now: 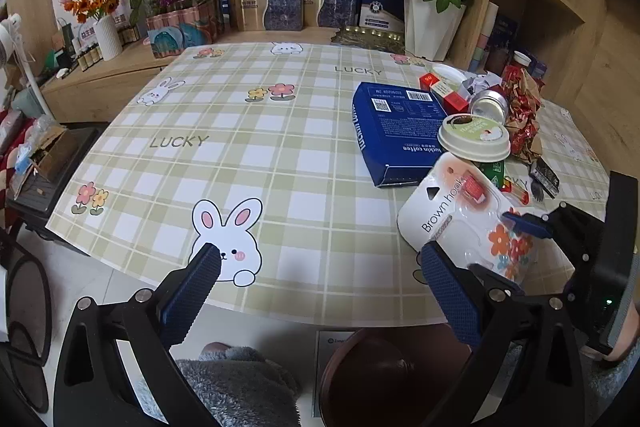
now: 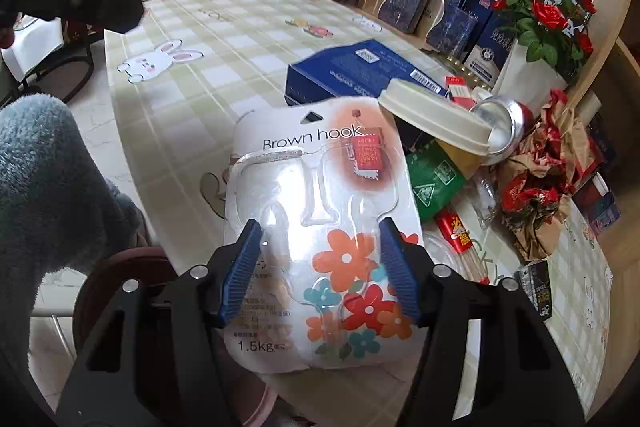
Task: Collect trash
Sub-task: 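Grasp the clear Brown hook package with the right gripper, then lift the hook package with the right gripper while the left gripper grasps the yogurt cup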
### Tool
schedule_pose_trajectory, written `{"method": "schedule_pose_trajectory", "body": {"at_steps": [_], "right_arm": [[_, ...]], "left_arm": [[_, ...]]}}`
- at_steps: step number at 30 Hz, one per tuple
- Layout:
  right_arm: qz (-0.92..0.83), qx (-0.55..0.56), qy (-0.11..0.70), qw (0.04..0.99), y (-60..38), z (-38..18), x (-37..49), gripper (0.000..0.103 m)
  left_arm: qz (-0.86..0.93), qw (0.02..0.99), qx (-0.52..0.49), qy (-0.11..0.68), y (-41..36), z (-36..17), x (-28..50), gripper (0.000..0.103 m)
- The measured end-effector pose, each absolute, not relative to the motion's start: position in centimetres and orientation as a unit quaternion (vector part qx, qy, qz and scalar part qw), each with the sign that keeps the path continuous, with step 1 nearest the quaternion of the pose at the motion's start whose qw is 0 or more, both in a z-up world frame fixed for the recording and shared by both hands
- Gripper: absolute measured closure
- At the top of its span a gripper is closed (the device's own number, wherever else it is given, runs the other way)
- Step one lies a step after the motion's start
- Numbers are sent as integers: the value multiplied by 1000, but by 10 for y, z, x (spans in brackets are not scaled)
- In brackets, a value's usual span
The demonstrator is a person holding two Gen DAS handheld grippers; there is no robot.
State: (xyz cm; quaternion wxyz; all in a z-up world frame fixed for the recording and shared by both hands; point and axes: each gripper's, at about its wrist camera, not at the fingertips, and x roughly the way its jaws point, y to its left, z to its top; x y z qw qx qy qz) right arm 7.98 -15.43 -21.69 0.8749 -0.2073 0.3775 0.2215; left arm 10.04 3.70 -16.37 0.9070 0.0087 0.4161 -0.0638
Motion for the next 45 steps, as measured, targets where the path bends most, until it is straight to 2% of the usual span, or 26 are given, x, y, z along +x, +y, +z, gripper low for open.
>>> {"method": "schedule_pose_trajectory", "body": {"at_steps": [11,16,28,39,45], "right_arm": [[217,13,408,887,-198,-195,48,44],[183,12,400,898,-214,-186,31,44],[70,28,324,943,-274,-154,27,44],[33,43,297,953,-307,-150,28,44],[18,45,298,953,-320,-154,25,44]], "left_arm": [[-73,907,-8,415,39,-160,99,5],[-85,907,-5,413,33,-157,97,5],[-159,897,-7,413,-9,-150,109,5],[-221,875,21,430,-94,-169,182,5],[-210,873,-21,440,-110,-182,219,5]]}}
